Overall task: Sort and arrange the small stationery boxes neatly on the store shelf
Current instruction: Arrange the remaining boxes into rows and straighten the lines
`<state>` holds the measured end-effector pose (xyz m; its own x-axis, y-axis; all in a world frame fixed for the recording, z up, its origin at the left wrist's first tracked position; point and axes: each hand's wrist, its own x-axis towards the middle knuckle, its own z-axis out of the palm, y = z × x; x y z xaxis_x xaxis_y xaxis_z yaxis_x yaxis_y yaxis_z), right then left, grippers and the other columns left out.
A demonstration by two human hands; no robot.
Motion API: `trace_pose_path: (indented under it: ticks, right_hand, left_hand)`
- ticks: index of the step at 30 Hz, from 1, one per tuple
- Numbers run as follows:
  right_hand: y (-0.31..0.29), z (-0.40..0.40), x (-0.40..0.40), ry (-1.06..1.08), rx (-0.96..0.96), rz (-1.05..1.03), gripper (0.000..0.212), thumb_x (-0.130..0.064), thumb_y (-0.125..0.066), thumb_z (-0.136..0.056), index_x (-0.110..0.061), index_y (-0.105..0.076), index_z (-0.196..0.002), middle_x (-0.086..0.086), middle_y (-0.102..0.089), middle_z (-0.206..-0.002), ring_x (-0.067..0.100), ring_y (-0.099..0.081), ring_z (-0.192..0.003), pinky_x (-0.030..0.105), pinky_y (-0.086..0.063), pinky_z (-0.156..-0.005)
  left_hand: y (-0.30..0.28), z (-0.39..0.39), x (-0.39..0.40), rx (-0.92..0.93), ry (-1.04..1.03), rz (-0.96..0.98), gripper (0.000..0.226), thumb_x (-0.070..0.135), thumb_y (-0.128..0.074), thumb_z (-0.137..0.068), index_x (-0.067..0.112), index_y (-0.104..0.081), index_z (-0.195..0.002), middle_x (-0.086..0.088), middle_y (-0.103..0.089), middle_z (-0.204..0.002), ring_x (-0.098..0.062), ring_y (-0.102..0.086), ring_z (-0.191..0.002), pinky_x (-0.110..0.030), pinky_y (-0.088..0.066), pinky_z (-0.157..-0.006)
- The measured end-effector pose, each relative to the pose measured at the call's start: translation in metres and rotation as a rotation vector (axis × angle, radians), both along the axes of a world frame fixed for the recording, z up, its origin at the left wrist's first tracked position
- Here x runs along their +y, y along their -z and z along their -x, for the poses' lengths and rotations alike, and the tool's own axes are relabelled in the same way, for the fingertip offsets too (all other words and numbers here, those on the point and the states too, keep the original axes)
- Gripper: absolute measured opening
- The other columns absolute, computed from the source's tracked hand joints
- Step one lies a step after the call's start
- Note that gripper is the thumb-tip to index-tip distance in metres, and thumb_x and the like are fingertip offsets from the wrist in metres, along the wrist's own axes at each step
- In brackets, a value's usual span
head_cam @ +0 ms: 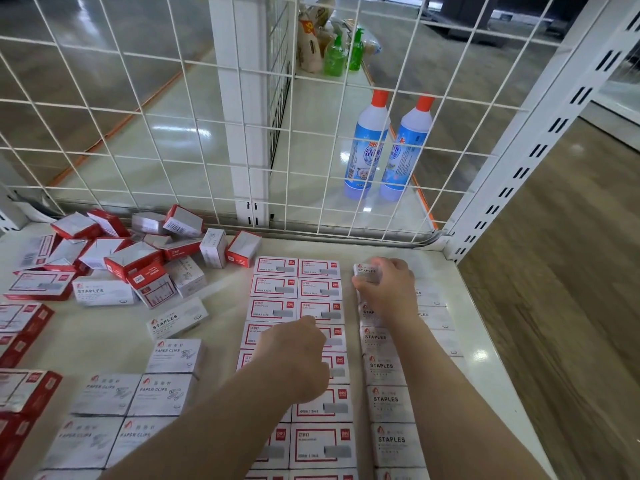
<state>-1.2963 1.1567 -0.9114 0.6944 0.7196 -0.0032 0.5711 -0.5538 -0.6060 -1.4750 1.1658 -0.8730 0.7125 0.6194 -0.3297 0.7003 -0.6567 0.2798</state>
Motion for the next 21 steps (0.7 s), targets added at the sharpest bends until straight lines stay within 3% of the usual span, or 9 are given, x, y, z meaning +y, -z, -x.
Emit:
trace_pose_path:
  ticks: [7,11,13,17,21]
  right_hand:
    - [-0.003,0.008,-0.017,0.047,-0.005,-0.012,0.048,-0.02,-0.055,-0.085,-0.015,-0.046,-0.133,0.007,-0.038,-0.138,0.022,-0.033,-0.127,0.031,-0.033,-0.099]
    - [-0.012,0.015,-0.028,0.046,0.006,0.025,0.049,-0.016,-0.054,-0.085,-0.015,-0.046,-0.133,0.006,-0.038,-0.137,0.022,-0.036,-0.125,0.033,-0.034,-0.101]
    - [-0.016,0.02,-0.034,0.033,0.026,0.018,0.048,-0.015,-0.055,-0.085,-0.016,-0.047,-0.132,0.006,-0.04,-0.136,0.022,-0.038,-0.124,0.033,-0.035,-0.1]
    - [-0.018,0.034,-0.041,-0.023,-0.003,0.044,0.047,-0.015,-0.056,-0.087,-0.017,-0.047,-0.133,0.007,-0.041,-0.137,0.022,-0.039,-0.125,0.032,-0.036,-0.099]
    - [-0.023,0.058,-0.035,-0.058,-0.03,0.05,0.047,-0.014,-0.055,-0.087,-0.017,-0.046,-0.133,0.005,-0.044,-0.135,0.021,-0.042,-0.123,0.03,-0.036,-0.099]
  left_hand:
    - [-0.004,0.005,-0.001,0.025,0.025,0.07,0.051,0.04,-0.048,-0.092,0.025,-0.037,-0.14,0.007,-0.04,-0.139,-0.015,-0.043,-0.123,-0.026,-0.037,-0.091]
    - [-0.009,0.019,-0.003,0.075,0.084,0.187,0.06,0.04,-0.043,-0.095,0.027,-0.018,-0.148,0.008,-0.011,-0.156,-0.019,-0.014,-0.143,-0.039,-0.019,-0.114]
    - [-0.011,0.024,-0.002,0.023,0.049,0.209,0.056,0.039,-0.043,-0.096,0.027,-0.022,-0.147,0.008,-0.015,-0.156,-0.016,-0.014,-0.143,-0.037,-0.016,-0.114]
    - [-0.023,0.036,0.005,-0.113,-0.067,0.227,0.047,0.033,-0.047,-0.096,0.025,-0.037,-0.14,0.006,-0.032,-0.148,-0.014,-0.032,-0.135,-0.03,-0.026,-0.11]
    - [-0.028,0.064,0.025,-0.079,-0.111,0.16,0.043,0.032,-0.045,-0.095,0.026,-0.041,-0.137,0.006,-0.036,-0.145,-0.013,-0.035,-0.132,-0.028,-0.029,-0.107]
